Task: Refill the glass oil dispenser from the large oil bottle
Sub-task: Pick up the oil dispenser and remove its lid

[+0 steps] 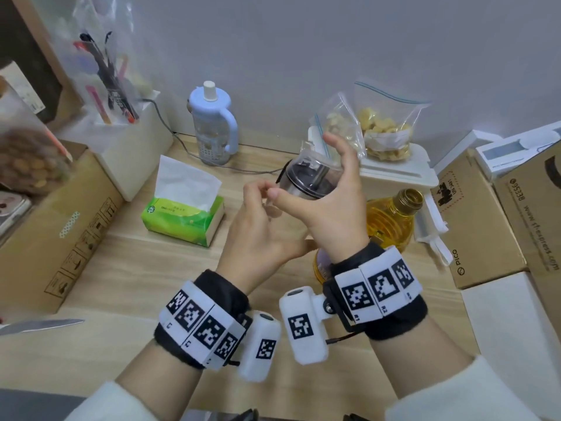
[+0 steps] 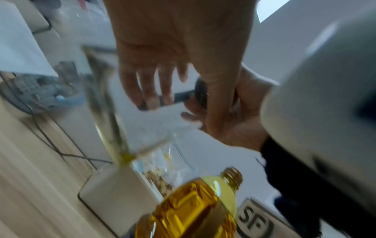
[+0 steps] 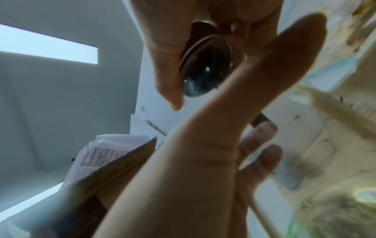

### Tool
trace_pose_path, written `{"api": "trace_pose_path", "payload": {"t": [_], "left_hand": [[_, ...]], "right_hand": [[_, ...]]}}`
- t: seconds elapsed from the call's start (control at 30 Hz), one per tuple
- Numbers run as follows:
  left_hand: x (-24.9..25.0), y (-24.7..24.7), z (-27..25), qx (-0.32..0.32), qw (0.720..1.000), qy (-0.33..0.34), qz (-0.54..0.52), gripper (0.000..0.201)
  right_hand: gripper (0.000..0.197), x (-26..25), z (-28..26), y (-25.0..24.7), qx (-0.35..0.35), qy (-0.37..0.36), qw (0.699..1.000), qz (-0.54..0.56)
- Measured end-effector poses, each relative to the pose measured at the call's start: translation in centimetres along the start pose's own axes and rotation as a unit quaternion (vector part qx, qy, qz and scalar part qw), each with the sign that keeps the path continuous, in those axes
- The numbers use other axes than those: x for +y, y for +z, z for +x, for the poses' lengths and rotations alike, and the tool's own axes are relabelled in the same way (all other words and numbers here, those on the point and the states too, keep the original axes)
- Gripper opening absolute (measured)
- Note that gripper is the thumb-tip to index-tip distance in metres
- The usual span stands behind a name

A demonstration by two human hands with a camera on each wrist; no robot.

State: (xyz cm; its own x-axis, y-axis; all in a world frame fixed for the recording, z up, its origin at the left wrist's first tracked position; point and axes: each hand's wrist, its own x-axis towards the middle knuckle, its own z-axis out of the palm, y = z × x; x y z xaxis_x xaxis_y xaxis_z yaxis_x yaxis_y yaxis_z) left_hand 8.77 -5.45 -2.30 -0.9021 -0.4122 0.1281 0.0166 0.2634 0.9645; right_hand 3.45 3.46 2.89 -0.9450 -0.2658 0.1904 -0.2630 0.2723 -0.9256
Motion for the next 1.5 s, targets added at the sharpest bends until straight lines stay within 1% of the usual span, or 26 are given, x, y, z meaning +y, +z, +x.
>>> {"api": "trace_pose_path", "payload": {"t": [0.13, 0.23, 0.27, 0.3, 0.37, 0.4, 0.43, 0.5, 0.57, 0.67, 0.73, 0.77, 0.83, 0.87, 0.93, 1.07, 1.1, 1.13, 1.17, 1.2, 1.23, 1.3, 1.33, 1.37, 1.43, 1.5], "left_hand": [[-1.3, -1.7, -0.4, -0.042, 0.998, -0.003, -0.040, 0.084], [-1.9, -2.2, -0.7, -0.074, 0.989, -0.044, -0.121, 0.081], [-2.1, -2.5, -0.6, -0.102, 0.978, -0.064, -0.169, 0.080], [-2.3, -2.7, -0.5, -0.138, 0.959, -0.092, -0.231, 0.078], [-2.8, -3.0, -0.5, -0.204, 0.900, -0.150, -0.353, 0.079], [-3.1, -3.0, -0.7, -0.210, 0.876, -0.172, -0.399, 0.080], [-3.3, -2.8, -1.0, -0.193, 0.856, -0.190, -0.441, 0.082], [-3.7, -2.4, -1.6, -0.129, 0.814, -0.214, -0.525, 0.082], [-4.1, -2.2, -1.7, -0.101, 0.785, -0.225, -0.568, 0.078], [-3.8, -2.5, -1.4, -0.137, 0.778, -0.286, -0.543, 0.052], [-3.8, -2.5, -1.3, -0.146, 0.775, -0.311, -0.530, 0.049], [-4.0, -2.5, -1.3, -0.137, 0.771, -0.298, -0.546, 0.050], [-4.2, -2.3, -1.5, -0.102, 0.767, -0.238, -0.588, 0.057], [-4.4, -2.3, -1.6, -0.085, 0.776, -0.211, -0.589, 0.065], [-4.6, -2.2, -1.7, -0.074, 0.795, -0.205, -0.566, 0.076], [-4.6, -2.7, -1.4, -0.183, 0.774, -0.292, -0.531, 0.067], [-4.5, -2.8, -1.3, -0.180, 0.776, -0.302, -0.524, 0.069], [-4.6, -2.7, -1.2, -0.155, 0.783, -0.296, -0.524, 0.073], [-4.6, -2.6, -1.1, -0.115, 0.801, -0.273, -0.520, 0.077], [-4.7, -2.6, -1.0, -0.075, 0.832, -0.233, -0.498, 0.078], [-4.4, -2.6, -0.9, -0.050, 0.873, -0.184, -0.450, 0.074], [-3.4, -2.6, -0.8, -0.050, 0.948, -0.106, -0.294, 0.068], [-3.0, -2.6, -0.7, -0.053, 0.971, -0.086, -0.217, 0.070], [-2.8, -2.5, -0.6, -0.051, 0.984, -0.072, -0.158, 0.074], [-2.8, -2.5, -0.3, -0.038, 0.992, -0.053, -0.105, 0.076], [-3.1, -2.9, -0.1, -0.066, 0.987, -0.065, -0.133, 0.071]], "right_hand": [[0.078, 0.1, 0.5, -0.5, 0.020, 0.014, 0.998, 0.065], [0.064, -0.1, 1.0, -0.6, 0.003, 0.020, 0.995, 0.101], [0.062, -0.3, 1.1, -0.5, -0.009, 0.021, 0.994, 0.109], [0.061, -0.5, 1.1, -0.4, -0.019, 0.023, 0.992, 0.123], [0.063, -0.6, 1.2, 0.0, -0.034, 0.031, 0.985, 0.165], [0.063, -0.6, 1.2, 0.2, -0.033, 0.034, 0.982, 0.181], [0.062, -0.5, 1.1, 0.3, -0.024, 0.033, 0.981, 0.192], [0.061, -0.2, 1.0, 0.5, 0.013, 0.031, 0.979, 0.200], [0.062, 0.0, 0.9, 0.6, 0.036, 0.039, 0.976, 0.213], [0.060, -0.2, 0.8, 1.0, 0.021, 0.054, 0.974, 0.218], [0.061, -0.3, 0.6, 1.2, 0.016, 0.055, 0.975, 0.215], [0.062, -0.3, 0.5, 1.2, 0.020, 0.058, 0.973, 0.220], [0.067, -0.2, 0.4, 1.3, 0.036, 0.070, 0.968, 0.240], [0.069, -0.1, 0.4, 1.3, 0.046, 0.077, 0.963, 0.254], [0.070, 0.0, 0.5, 1.2, 0.053, 0.085, 0.958, 0.270], [0.071, -0.1, 0.4, 1.1, 0.028, 0.081, 0.963, 0.257], [0.071, -0.1, 0.4, 1.2, 0.022, 0.083, 0.962, 0.258], [0.071, 0.0, 0.5, 1.2, 0.020, 0.085, 0.961, 0.261], [0.072, 0.1, 0.5, 1.2, 0.021, 0.085, 0.961, 0.262], [0.072, 0.2, 0.5, 1.2, 0.026, 0.083, 0.962, 0.258], [0.071, 0.4, 0.4, 1.2, 0.033, 0.082, 0.964, 0.252], [0.066, 0.6, 0.1, 1.3, 0.049, 0.085, 0.964, 0.248], [0.064, 0.8, 0.0, 1.3, 0.051, 0.086, 0.963, 0.249], [0.064, 0.9, -0.1, 1.3, 0.050, 0.085, 0.964, 0.246], [0.066, 1.1, -0.1, 1.3, 0.035, 0.079, 0.968, 0.237], [0.066, 1.4, 0.0, 1.1, 0.002, 0.084, 0.962, 0.261]]}}
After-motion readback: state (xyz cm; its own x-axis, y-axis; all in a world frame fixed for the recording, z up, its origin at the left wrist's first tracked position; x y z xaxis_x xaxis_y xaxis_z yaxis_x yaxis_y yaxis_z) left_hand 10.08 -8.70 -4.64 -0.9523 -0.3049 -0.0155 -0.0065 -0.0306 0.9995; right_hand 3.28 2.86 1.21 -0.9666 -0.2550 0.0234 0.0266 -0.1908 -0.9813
